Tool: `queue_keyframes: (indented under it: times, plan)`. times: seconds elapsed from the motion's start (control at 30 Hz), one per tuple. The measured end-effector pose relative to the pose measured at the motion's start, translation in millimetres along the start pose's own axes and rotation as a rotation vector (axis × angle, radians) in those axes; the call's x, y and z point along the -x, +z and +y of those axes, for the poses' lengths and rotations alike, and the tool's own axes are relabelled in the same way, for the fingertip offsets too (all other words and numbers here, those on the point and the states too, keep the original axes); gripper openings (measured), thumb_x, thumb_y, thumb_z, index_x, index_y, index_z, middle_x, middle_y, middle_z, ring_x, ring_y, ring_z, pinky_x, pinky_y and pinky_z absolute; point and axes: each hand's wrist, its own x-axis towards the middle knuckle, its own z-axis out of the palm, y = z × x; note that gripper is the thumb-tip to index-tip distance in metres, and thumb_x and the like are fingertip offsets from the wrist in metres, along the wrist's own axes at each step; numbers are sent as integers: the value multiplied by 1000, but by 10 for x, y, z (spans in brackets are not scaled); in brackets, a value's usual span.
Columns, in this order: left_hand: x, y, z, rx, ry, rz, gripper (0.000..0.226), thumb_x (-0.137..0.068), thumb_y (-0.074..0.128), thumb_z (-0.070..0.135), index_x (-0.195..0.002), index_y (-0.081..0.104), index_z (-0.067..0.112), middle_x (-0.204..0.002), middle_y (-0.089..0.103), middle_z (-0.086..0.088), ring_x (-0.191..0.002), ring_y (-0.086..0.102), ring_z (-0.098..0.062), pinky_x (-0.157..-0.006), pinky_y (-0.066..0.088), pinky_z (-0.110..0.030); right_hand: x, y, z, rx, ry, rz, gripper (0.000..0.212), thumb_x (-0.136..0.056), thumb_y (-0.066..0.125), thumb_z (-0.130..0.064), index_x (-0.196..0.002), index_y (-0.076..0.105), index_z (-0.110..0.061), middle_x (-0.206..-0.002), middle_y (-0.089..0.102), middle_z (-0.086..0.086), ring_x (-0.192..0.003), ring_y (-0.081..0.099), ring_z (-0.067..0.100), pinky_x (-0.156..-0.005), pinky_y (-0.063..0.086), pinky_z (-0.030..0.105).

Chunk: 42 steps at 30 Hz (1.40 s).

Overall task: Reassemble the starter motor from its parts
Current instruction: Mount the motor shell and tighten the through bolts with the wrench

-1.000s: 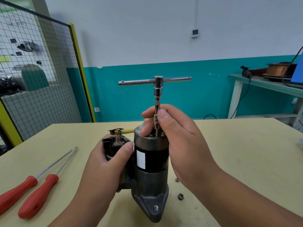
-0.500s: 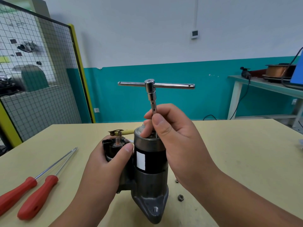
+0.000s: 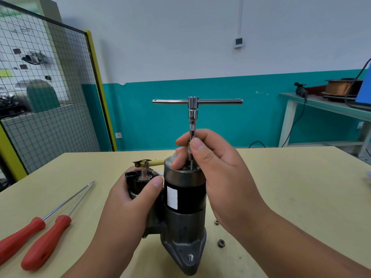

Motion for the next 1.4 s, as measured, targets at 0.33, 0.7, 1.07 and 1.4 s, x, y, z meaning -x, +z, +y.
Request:
queue_keyframes:
  times: [0.33,0.7,1.07,1.4]
  plan:
    - [1,1,3,16,-32,-6,43,-59,72,68,-97,76,49,-93,80,8,-87,80,-22,-56,64,-44,10,22,-11,22,-48,24,13,-102,53,-36,-97,60,-26,-83,75,-1,-89,71,10,-83,53,13]
    - [17,3,16,14,-23,4,49,-60,72,70,-101,76,44,-92,80,5,-90,79,-33,-56,63,-49,14,10,-7,-26,-11,18,27,-104,44,-37,-98,69,-32,-85,74,1,-89,70,11,-87,52,15]
    - [9,2,15,-22,-1,-1,47,-60,69,73,-99,75,47,-89,79,8,-87,77,-27,-50,57,-34,-1,10,-14,34,-27,21,26,-104,47,-36,-93,69,-29,-83,73,-3,-84,68,10,-83,53,17]
    - [17,-3,16,0,-7,-8,44,-60,70,71,-97,76,46,-87,79,6,-78,77,-21,-43,51,-26,4,15,-8,20,-11,21,25,-103,45,-37,-100,70,-34,-84,74,-2,-90,70,9,-84,51,13]
